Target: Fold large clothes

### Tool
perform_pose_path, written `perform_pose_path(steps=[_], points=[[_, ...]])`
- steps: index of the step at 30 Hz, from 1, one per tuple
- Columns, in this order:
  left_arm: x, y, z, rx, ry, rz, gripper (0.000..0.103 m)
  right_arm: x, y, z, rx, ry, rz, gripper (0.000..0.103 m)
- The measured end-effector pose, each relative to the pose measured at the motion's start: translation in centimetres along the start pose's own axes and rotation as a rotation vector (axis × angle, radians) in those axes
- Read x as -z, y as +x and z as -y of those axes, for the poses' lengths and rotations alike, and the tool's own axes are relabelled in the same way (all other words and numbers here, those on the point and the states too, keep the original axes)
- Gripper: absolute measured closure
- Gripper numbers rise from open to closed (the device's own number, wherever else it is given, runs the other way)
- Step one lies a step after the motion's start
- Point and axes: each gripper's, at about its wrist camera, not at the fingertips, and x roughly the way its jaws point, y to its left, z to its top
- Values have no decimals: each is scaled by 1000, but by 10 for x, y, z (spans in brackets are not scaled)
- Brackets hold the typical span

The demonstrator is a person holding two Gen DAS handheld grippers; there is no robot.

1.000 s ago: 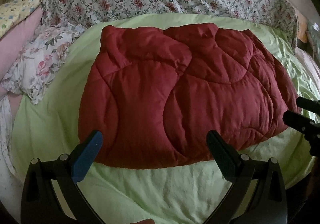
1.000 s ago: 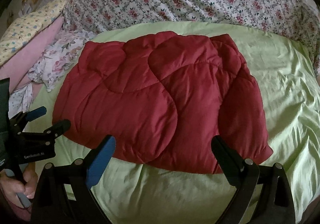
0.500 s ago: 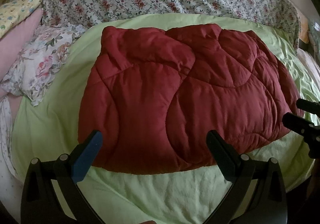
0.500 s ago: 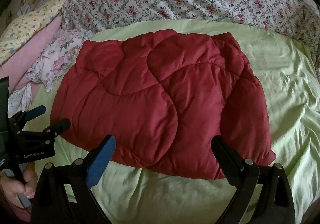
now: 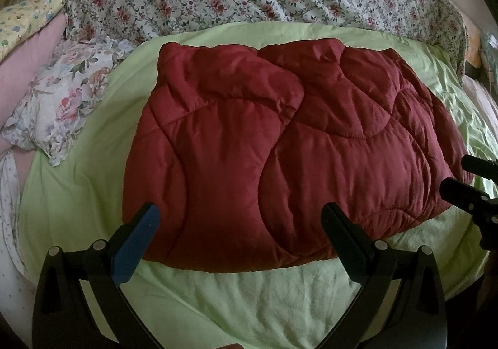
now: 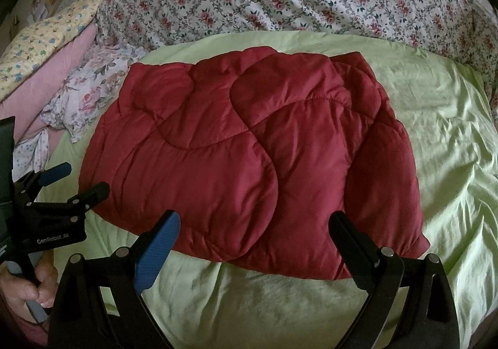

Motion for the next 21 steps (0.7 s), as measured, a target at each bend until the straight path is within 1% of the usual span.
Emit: perform_pose_path(steps=[21], points=[[0, -2, 1, 5, -2, 0, 0, 1, 0, 0, -2, -4, 1, 6]])
